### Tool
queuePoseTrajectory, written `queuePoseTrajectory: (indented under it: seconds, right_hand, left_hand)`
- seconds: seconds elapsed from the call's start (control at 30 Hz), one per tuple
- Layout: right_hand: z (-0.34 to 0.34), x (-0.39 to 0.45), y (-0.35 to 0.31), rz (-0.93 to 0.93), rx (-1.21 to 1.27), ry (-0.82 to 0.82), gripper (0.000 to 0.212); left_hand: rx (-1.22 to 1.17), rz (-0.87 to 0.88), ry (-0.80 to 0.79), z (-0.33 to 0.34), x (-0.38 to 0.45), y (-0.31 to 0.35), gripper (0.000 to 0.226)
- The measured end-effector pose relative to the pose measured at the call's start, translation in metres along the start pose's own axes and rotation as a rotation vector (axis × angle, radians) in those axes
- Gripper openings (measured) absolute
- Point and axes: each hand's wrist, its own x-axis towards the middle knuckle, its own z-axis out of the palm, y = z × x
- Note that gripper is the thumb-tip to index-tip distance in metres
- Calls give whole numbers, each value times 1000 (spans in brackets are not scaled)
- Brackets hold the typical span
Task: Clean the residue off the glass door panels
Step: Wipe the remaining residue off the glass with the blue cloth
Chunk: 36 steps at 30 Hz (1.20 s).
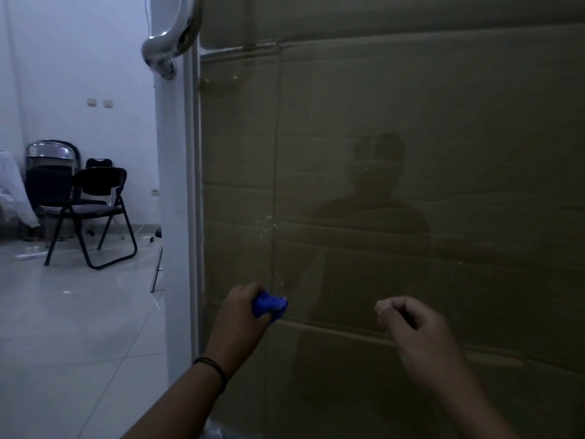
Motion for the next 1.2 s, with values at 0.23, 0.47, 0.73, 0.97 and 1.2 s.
queuePoseTrajectory:
  seconds: [0.23,0.47,0.73,0.97,1.2]
  right_hand:
    - [17,15,19,17,-12,6,19]
    - [22,21,22,-1,4,-6,19]
    - [28,26,15,-35,53,-9,16]
    - [32,28,10,-50,90,-20,11]
    - [27,26,2,-87,91,-23,13]
  left_hand:
    - [46,0,-1,36,15,-19,29]
    - [-16,33,147,36,39,-19,27]
    - [-37,102,258,9,74,-11,25]
    - [-52,226,416,-28,124,18,23]
    - [-292,116,742,-73,152,48,30]
